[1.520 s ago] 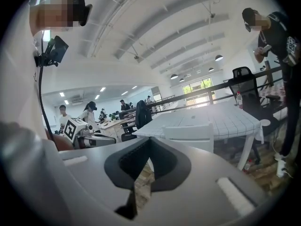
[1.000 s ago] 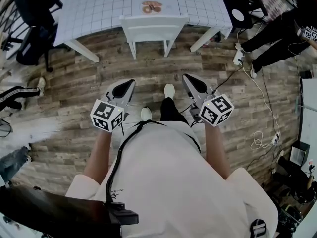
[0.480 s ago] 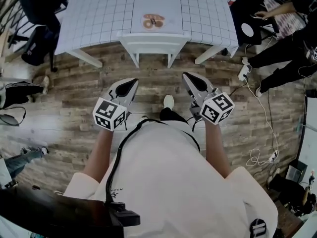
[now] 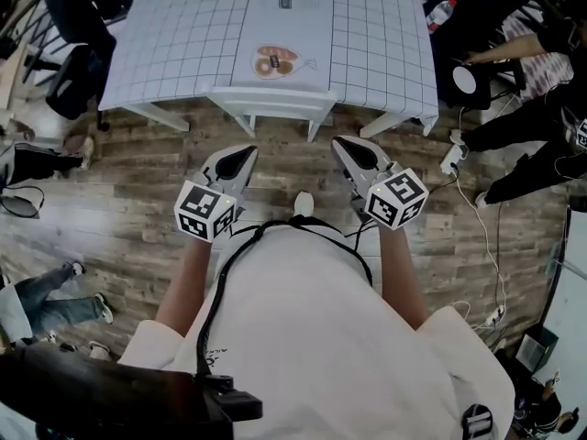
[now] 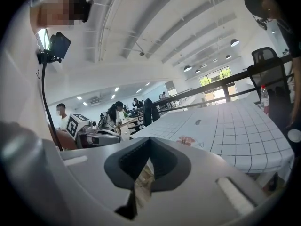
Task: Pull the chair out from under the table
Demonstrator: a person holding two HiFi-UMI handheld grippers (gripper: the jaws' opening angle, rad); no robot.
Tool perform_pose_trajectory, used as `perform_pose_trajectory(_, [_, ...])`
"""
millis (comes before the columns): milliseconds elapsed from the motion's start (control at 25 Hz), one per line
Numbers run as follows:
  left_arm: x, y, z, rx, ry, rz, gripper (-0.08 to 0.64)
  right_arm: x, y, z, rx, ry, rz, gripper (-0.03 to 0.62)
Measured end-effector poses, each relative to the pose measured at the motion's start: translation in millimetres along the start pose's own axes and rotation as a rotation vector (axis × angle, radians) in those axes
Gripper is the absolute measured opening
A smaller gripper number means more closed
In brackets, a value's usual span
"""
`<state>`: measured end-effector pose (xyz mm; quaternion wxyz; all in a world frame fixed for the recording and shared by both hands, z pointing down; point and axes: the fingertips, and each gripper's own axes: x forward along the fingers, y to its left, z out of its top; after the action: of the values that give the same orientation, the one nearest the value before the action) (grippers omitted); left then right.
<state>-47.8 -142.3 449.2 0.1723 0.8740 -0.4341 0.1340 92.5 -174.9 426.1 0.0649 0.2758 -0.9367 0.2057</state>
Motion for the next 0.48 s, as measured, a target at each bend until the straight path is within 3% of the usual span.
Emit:
perform_pose_trajectory(160, [14,-3,5,0.007,0.003,0.054,0.008,3,-17,-1,0.026,0.014,0.06,0.005])
perform_pose_trajectory(480, [30,-9,5,-0.037,0.017,0.048,0.006,2,-32,-3,0.098,-0.01,0.127,0.005])
